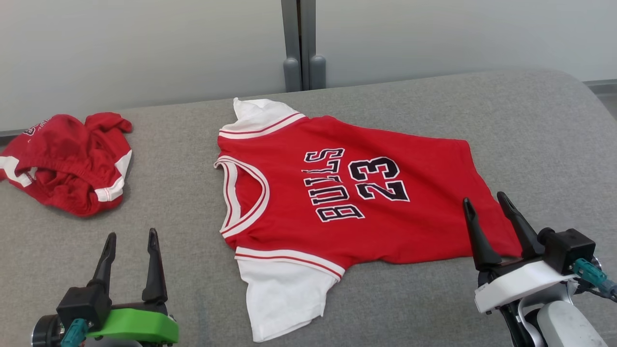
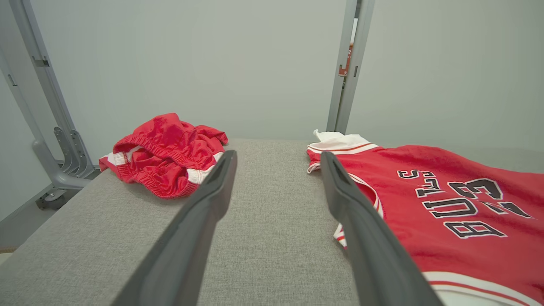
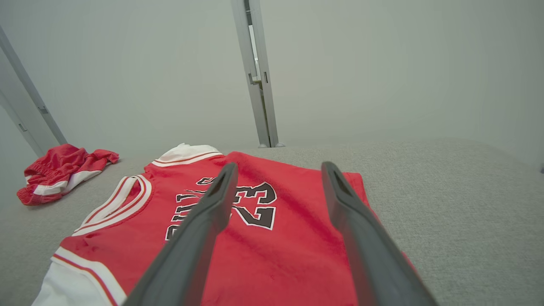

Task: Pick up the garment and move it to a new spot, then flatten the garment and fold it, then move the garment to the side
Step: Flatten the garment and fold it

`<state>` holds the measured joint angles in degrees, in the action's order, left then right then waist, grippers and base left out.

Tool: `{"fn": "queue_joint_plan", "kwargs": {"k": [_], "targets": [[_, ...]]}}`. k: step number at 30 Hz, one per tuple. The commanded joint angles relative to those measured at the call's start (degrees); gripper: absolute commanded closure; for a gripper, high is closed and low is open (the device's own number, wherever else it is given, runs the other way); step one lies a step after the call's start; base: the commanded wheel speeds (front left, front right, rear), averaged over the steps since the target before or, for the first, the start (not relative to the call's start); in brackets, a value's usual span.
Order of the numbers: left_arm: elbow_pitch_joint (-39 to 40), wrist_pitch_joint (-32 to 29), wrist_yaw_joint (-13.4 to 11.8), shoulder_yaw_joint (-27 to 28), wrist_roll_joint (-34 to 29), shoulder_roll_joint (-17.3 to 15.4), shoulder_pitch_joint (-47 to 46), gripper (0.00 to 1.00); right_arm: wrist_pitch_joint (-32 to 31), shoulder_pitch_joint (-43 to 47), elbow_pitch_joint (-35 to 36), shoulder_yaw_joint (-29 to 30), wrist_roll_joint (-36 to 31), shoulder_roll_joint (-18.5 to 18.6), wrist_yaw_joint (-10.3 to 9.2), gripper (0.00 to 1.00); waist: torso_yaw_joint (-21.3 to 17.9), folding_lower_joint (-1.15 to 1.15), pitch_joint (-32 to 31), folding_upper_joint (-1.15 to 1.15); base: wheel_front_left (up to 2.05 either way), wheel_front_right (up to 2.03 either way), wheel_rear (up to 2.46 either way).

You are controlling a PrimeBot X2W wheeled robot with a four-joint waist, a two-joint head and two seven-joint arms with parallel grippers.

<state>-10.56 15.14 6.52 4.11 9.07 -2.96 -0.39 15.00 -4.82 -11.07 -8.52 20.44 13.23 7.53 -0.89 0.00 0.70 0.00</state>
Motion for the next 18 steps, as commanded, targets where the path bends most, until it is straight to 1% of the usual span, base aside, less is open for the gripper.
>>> {"fn": "queue_joint_plan", "kwargs": {"k": [1,6,12,18], "targets": [[-0.21,0.0,0.11,-0.09,0.35,0.01,-0.01,0.0,0.21,-0.47,-0.45,0.11,0.06,-0.33,-0.08,0.0,0.26,0.0,0.04,0.0,0.0,0.0,0.0],[-1.15,0.0,-0.21,-1.82,2.18,0.04,-0.55,0.0,0.22,-0.33,-1.4,0.94,-0.65,-1.51,-0.08,0.0,0.58,0.0,-0.08,0.0,0.0,0.0,0.0],[-1.72,0.0,-0.6,-2.84,2.82,0.02,-0.76,0.0,0.22,-0.74,-2.07,0.48,-1.17,-1.04,-0.08,0.0,0.29,0.0,-0.25,0.0,0.0,0.0,0.0],[-2.3,0.0,-0.46,-3.11,2.51,0.03,-0.68,0.0,0.23,-0.82,-2.18,1.05,-1.63,-1.2,-0.08,0.0,-0.06,0.0,-0.41,0.0,0.0,0.0,0.0]]}}
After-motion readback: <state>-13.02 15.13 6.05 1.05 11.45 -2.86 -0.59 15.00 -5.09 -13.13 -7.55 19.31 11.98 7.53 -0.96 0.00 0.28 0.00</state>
